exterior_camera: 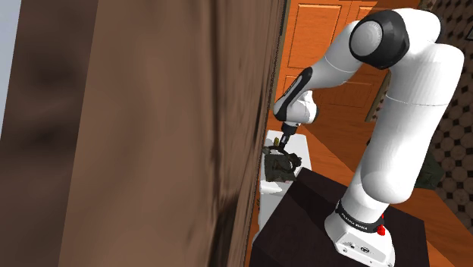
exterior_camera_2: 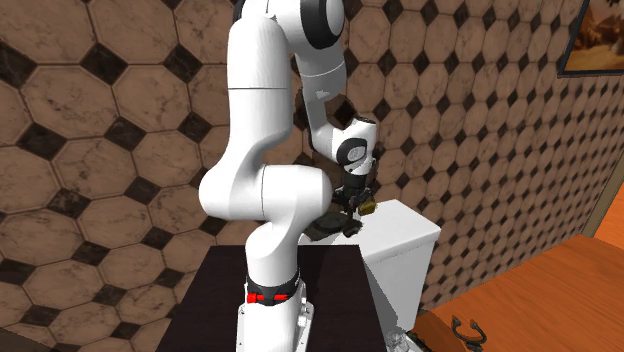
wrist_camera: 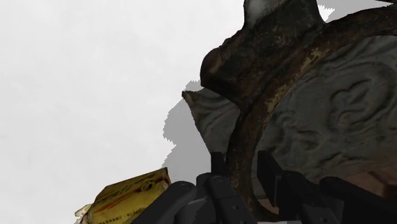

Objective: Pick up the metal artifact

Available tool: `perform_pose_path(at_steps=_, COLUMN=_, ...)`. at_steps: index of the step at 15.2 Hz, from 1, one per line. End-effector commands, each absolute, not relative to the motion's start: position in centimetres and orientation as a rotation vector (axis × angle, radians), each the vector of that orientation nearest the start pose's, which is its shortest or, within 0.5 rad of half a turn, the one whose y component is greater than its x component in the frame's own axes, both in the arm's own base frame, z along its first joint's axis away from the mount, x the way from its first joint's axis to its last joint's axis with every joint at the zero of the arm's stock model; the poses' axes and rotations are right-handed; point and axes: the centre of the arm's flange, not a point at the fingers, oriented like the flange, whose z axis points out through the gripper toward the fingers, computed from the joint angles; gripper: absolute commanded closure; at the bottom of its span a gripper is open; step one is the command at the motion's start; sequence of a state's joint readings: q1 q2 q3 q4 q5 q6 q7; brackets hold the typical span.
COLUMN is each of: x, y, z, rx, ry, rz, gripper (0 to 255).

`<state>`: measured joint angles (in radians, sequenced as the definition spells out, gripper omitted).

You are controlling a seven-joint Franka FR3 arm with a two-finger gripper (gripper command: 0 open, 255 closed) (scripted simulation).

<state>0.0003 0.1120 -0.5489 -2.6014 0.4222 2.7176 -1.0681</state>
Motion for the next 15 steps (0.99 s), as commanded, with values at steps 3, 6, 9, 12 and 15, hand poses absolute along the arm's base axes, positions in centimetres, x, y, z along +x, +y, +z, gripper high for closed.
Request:
perform_pose_path(at_steps=3, x=36.5, y=-24.7, z=24.3, rx=-3.070, ry=-0.216, rz=-0.165, gripper=255)
perform_pose_path(at_steps=6, x=36.5, y=-24.7, z=25.9, rx=-3.070, ry=-0.216, rz=-0.165, gripper=255)
perform_pose_path(at_steps=9, x=36.5, y=-24.7, z=27.5, rx=-3.070, ry=-0.216, rz=-0.165, gripper=255)
perform_pose_path(at_steps=12, x=36.5, y=-24.7, z=29.1, rx=-3.070, ry=-0.216, rz=-0.165, gripper=255)
perform_pose_path(at_steps=15, x=36.5, y=-24.7, z=29.7, rx=-3.070, ry=-0.216, rz=-0.165, gripper=255)
